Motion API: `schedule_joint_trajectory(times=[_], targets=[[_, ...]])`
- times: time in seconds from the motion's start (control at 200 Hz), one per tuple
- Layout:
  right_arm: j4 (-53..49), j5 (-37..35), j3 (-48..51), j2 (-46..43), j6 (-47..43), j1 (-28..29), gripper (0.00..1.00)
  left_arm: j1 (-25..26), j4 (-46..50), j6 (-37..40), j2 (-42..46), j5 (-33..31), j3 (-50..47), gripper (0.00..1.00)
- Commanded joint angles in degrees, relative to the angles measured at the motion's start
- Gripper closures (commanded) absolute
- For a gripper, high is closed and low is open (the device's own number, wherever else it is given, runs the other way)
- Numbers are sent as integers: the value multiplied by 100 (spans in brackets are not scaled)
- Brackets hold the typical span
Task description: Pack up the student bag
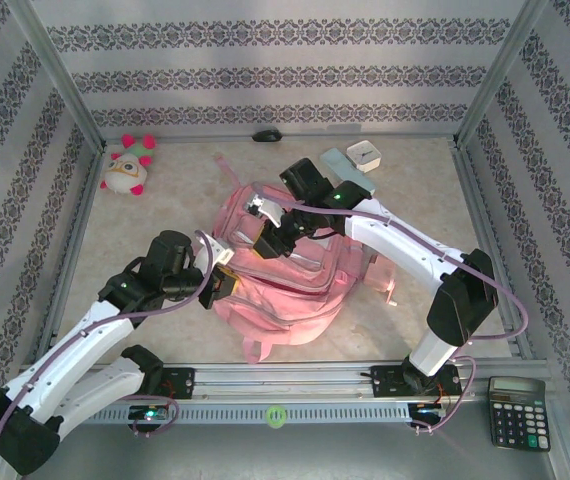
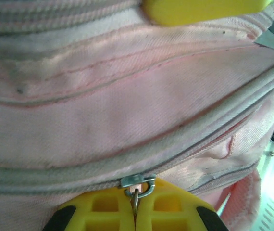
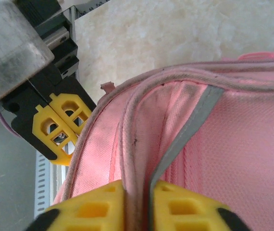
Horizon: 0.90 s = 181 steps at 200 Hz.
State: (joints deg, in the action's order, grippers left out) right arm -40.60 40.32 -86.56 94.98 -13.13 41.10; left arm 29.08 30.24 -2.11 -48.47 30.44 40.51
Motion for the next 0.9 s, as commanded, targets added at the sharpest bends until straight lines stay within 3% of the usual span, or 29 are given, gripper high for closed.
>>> schedule_joint_trajectory(times=[0.0,0.04,0.14,0.255,0.47,0.69,0.899], targets=[[308,-376,88,-584,-124,203,59,-95,30,114,-89,796,28,100],[351,-624,246,-747,-173,322,51,-95,-166,19,-123,981,-35,100],[642,-1233,784,-1243,-115,546,45,-91,-457,-87,-187,1201,-143,100],[1035,-1800,1439,-1653,-70,847,42,-95,-604,-98,-226,1475,-220,100],[1334,-2162,1978,-1603,-253,1242,38,-92,-769,-166,-322,1969,-263,100],[1599,-2544,2049,-1300,-315,1251,39,-93,-824,-179,-363,2121,-250,100],[1520,-2863,2028,-1331,-710,1252,55,-104,-513,-69,-391,1772,-138,100]])
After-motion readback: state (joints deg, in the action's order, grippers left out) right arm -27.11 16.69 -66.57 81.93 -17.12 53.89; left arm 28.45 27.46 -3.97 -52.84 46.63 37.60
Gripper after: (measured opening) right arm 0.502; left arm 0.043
